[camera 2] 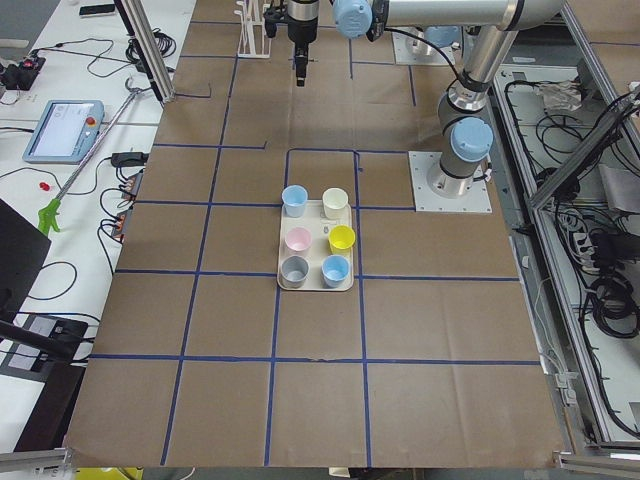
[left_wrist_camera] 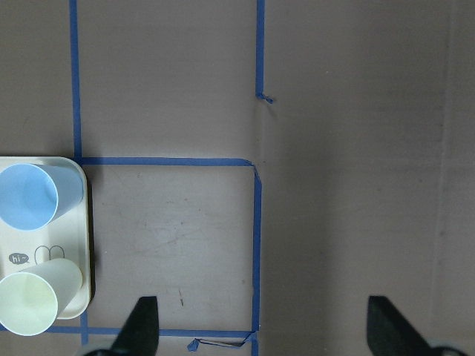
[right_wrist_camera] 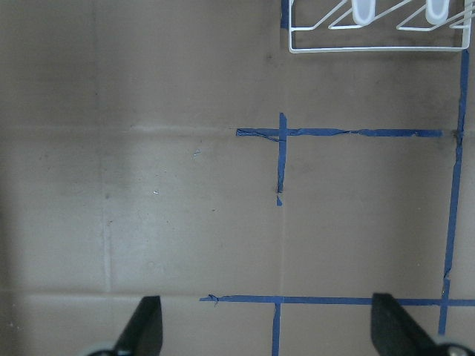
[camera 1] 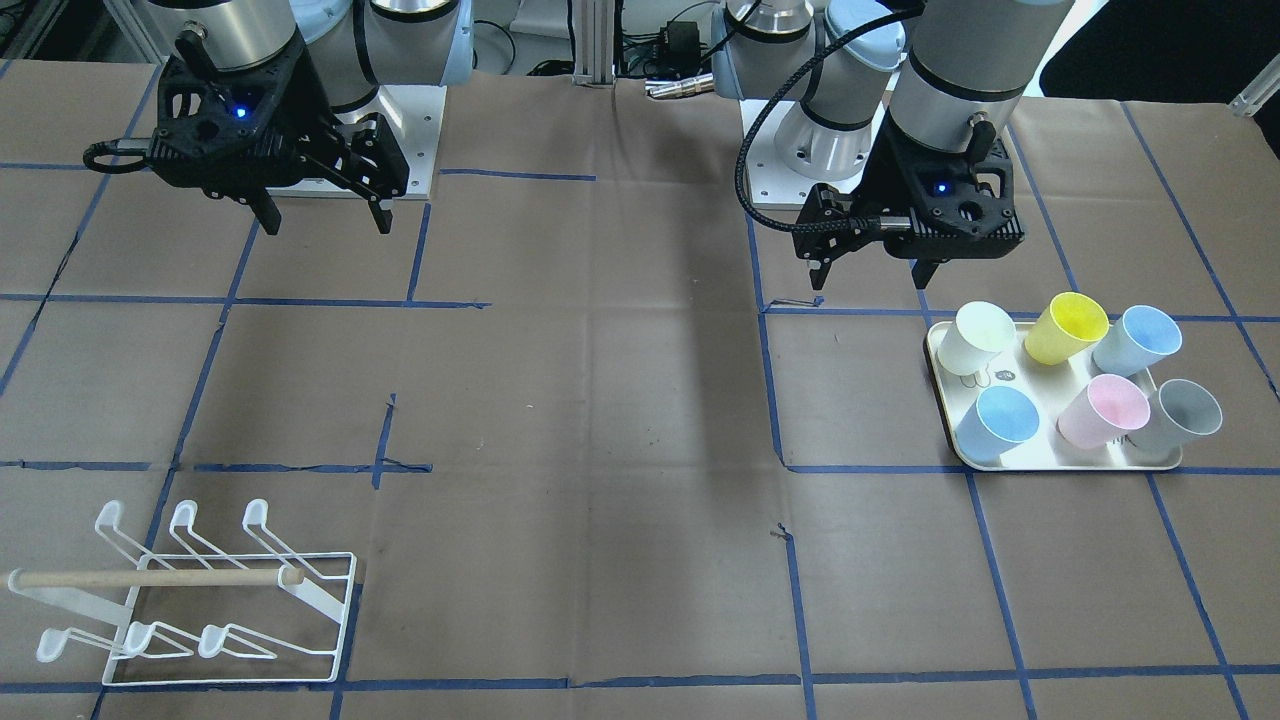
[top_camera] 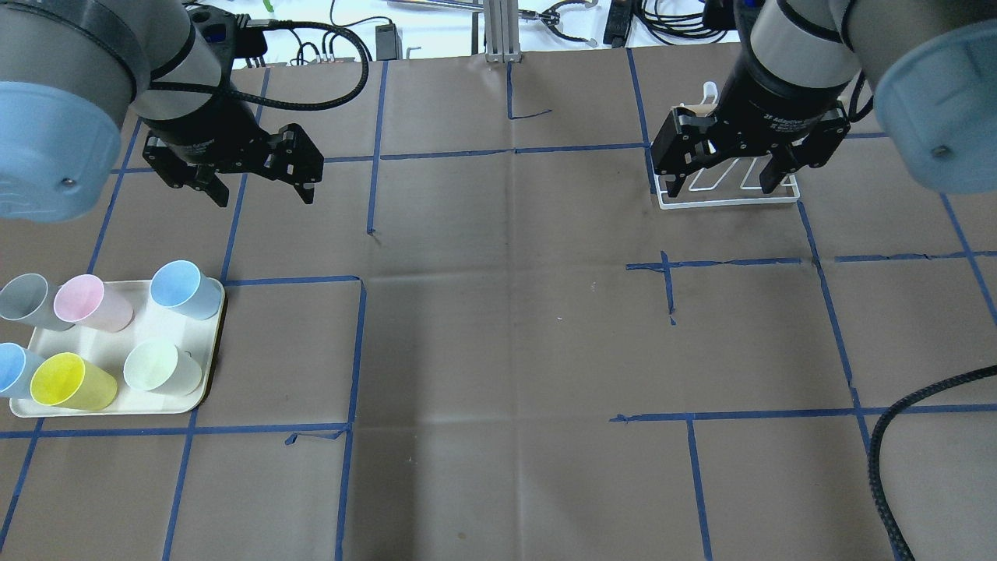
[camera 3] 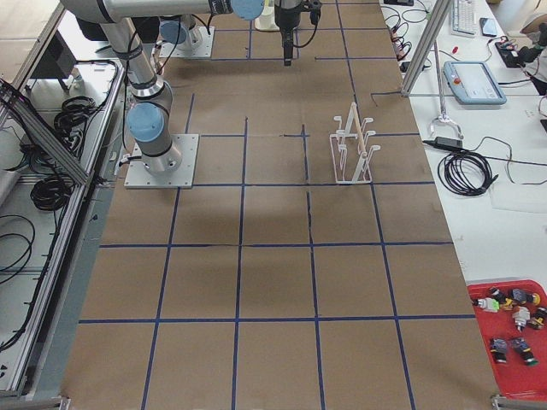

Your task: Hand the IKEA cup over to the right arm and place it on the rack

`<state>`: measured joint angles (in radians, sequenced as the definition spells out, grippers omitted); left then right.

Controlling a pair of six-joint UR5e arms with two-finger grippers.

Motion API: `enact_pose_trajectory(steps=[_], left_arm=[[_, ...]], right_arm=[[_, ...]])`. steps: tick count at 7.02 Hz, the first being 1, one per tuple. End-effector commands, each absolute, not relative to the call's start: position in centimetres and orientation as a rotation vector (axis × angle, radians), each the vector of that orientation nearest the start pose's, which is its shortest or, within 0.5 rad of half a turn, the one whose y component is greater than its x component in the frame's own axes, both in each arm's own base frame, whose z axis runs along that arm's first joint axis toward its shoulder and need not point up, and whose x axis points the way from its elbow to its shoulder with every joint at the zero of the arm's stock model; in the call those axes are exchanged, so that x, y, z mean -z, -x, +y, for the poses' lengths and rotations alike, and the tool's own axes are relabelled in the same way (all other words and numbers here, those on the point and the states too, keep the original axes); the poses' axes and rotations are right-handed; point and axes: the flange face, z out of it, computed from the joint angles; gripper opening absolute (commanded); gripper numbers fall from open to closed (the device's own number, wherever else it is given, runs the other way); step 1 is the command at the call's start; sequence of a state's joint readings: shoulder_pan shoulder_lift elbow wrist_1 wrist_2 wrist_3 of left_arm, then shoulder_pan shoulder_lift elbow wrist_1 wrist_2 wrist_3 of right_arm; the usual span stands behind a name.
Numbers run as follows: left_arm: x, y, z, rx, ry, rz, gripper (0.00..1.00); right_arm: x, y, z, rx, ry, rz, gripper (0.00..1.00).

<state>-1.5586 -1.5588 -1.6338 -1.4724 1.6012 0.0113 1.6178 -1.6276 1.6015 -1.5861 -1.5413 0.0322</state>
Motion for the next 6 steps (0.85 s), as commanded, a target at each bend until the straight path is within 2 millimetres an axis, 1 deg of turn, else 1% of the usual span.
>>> enact_pose_trajectory(steps=[1, 2, 3, 4, 5, 6], left_arm=[[-46.8, 9.9, -49.3, 0.052, 0.005, 3.11, 1.0], [-46.3, 7.6, -48.0, 0.035, -0.035, 3.111, 1.0], [-44.8, 3.8, -46.1, 0.0, -0.031, 3.118, 1.0], [-43.0, 0.0, -43.7, -0.037, -0.015, 3.126, 1.0], [-41.2, -3.4, -41.1, -0.061, -0.008, 3.136, 1.0], [-39.6, -6.2, -39.0, -0.061, 0.031, 3.146, 1.0]], right_arm=[[-50.2, -15.8, -46.5, 0.062, 0.022, 3.109, 1.0], [-50.1, -15.9, -46.5, 0.06, 0.025, 3.109, 1.0], [-50.2, -15.9, -46.5, 0.062, 0.025, 3.109, 1.0], [-50.2, -15.9, -46.5, 0.062, 0.025, 3.109, 1.0], [-50.2, -15.9, -46.5, 0.062, 0.025, 3.109, 1.0], [-50.1, -15.9, -46.5, 0.06, 0.025, 3.107, 1.0]])
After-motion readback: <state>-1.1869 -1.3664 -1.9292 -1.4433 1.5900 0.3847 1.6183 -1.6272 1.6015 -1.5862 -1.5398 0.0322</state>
